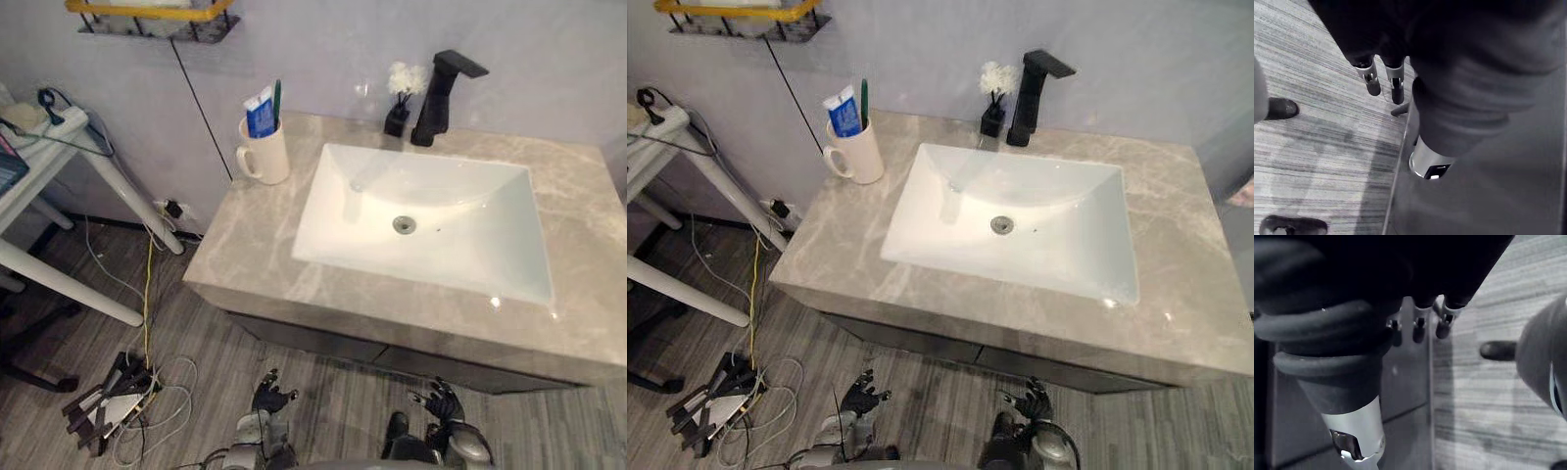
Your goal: Organize washtable
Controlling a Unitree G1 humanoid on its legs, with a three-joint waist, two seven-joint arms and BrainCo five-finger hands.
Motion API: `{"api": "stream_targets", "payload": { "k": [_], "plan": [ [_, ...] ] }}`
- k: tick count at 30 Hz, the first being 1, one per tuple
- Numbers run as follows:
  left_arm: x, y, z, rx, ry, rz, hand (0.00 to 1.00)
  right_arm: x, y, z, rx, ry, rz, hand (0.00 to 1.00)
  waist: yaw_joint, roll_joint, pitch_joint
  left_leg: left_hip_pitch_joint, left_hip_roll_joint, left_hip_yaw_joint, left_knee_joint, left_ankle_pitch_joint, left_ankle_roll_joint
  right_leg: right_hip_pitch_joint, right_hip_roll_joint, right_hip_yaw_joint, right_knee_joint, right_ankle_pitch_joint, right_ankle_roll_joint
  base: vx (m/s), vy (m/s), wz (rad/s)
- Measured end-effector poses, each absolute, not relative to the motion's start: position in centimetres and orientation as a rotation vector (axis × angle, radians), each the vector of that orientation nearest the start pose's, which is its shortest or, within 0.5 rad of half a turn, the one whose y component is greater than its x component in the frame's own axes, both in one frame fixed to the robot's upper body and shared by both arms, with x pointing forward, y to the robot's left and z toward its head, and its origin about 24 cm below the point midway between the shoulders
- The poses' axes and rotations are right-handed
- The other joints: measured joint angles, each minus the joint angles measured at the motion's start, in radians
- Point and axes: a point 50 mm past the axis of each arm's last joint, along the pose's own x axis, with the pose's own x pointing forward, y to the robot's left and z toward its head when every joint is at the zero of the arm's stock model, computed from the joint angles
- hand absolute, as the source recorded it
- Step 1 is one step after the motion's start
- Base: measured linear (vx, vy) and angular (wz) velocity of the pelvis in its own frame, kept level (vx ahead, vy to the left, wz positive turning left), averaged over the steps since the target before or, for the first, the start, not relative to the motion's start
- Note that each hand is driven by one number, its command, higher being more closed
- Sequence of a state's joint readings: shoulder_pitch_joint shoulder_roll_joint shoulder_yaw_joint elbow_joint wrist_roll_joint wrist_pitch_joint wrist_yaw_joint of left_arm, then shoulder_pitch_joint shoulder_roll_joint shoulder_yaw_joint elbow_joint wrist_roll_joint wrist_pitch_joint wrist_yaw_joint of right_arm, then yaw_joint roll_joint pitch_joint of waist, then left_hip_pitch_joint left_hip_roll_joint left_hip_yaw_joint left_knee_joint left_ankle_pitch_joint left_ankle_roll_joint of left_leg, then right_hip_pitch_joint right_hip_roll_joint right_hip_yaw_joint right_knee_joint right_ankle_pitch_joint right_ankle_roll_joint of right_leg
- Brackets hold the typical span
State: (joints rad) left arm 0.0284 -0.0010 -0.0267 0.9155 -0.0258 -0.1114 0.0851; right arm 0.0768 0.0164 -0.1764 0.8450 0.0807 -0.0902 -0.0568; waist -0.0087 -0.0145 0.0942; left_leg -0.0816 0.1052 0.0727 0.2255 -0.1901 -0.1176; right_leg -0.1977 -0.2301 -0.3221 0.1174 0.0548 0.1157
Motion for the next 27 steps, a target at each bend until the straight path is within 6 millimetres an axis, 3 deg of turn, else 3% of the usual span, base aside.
{"api": "stream_targets", "payload": {
  "k": [2,6,7,8,9,10,11,12,15,18,23,27],
  "plan": [
    [14.9,16.1,-13.8,0.060,0.840,0.078,0.00,14.3,-17.0,-13.9,0.155,0.841,-0.262,0.00,0.002,-0.022,0.006,0.001,-0.014,0.005,0.003,-0.007,0.011,-0.001,0.000,0.009,-0.020,0.041,-0.021,-0.18,0.130,-0.25],
    [14.0,16.7,-14.2,0.105,0.873,0.071,0.00,14.2,-16.9,-13.9,0.139,0.847,-0.252,0.00,0.015,-0.031,0.017,-0.062,-0.012,0.031,0.148,-0.088,0.062,-0.019,-0.001,0.049,-0.011,0.078,-0.008,-0.27,0.069,-0.32],
    [14.0,16.7,-14.2,0.103,0.872,0.072,0.00,14.3,-16.9,-13.9,0.138,0.847,-0.250,0.00,0.024,-0.030,0.018,-0.071,-0.003,0.038,0.160,-0.103,0.070,-0.026,-0.001,0.052,-0.012,0.067,-0.016,-0.32,-0.030,-0.28],
    [14.0,16.7,-14.2,0.097,0.874,0.079,0.00,14.2,-16.9,-14.0,0.138,0.853,-0.248,0.00,0.028,-0.010,0.025,-0.082,0.014,0.045,0.164,-0.106,0.075,-0.036,0.005,0.035,-0.003,0.017,-0.044,-0.22,-0.086,-0.16],
    [13.7,16.6,-14.3,0.087,0.883,0.090,0.00,14.0,-16.9,-14.0,0.132,0.863,-0.242,0.00,0.024,0.005,0.030,-0.080,0.041,0.047,0.161,-0.106,0.074,-0.049,0.019,0.031,0.108,-0.001,-0.069,-0.18,-0.086,-0.06],
    [13.5,16.7,-14.4,0.084,0.888,0.098,0.00,14.0,-17.0,-14.0,0.130,0.859,-0.244,0.00,0.024,0.002,0.027,-0.075,0.044,0.043,0.154,-0.105,0.072,-0.048,0.022,0.034,0.162,-0.017,-0.070,-0.11,-0.104,0.13],
    [13.7,17.0,-14.3,0.082,0.883,0.110,0.00,13.5,-16.9,-14.2,0.133,0.872,-0.246,0.00,0.027,-0.015,0.017,-0.062,0.039,0.027,0.130,-0.093,0.052,-0.005,0.038,0.037,0.146,-0.069,-0.064,-0.06,-0.121,0.20],
    [13.4,17.0,-14.5,0.078,0.896,0.115,0.00,13.2,-17.0,-14.3,0.131,0.883,-0.245,0.00,0.032,-0.018,0.009,-0.061,0.032,-0.003,0.107,-0.075,0.033,0.027,0.053,0.028,0.069,-0.073,-0.029,-0.04,-0.111,0.24],
    [13.1,17.1,-14.8,0.083,0.924,0.113,0.00,12.5,-17.1,-14.8,0.129,0.919,-0.243,0.00,0.025,-0.020,-0.022,-0.056,0.028,-0.060,-0.053,0.022,0.015,0.040,0.100,0.020,-0.050,-0.066,-0.030,0.04,-0.113,0.41],
    [13.0,16.6,-15.0,0.082,0.937,0.100,0.00,12.0,-17.7,-15.1,0.115,0.948,-0.251,0.00,0.028,-0.002,-0.014,0.001,0.032,-0.102,-0.186,0.130,0.003,0.076,0.129,0.014,-0.082,-0.020,-0.029,0.11,-0.138,0.43],
    [12.8,15.9,-15.1,0.079,0.945,0.087,0.00,12.0,-18.1,-15.1,0.105,0.943,-0.253,0.00,0.049,0.017,-0.029,0.041,0.037,-0.139,-0.227,0.145,-0.004,0.117,0.136,-0.021,-0.085,-0.033,-0.039,0.11,-0.029,0.23],
    [12.7,16.5,-15.2,0.093,0.952,0.092,0.00,11.9,-17.6,-15.4,0.111,0.964,-0.238,0.00,0.052,0.004,-0.035,0.041,0.031,-0.157,-0.233,0.150,0.001,0.129,0.131,-0.030,-0.087,-0.040,-0.038,0.05,0.009,0.17]
  ]
}}
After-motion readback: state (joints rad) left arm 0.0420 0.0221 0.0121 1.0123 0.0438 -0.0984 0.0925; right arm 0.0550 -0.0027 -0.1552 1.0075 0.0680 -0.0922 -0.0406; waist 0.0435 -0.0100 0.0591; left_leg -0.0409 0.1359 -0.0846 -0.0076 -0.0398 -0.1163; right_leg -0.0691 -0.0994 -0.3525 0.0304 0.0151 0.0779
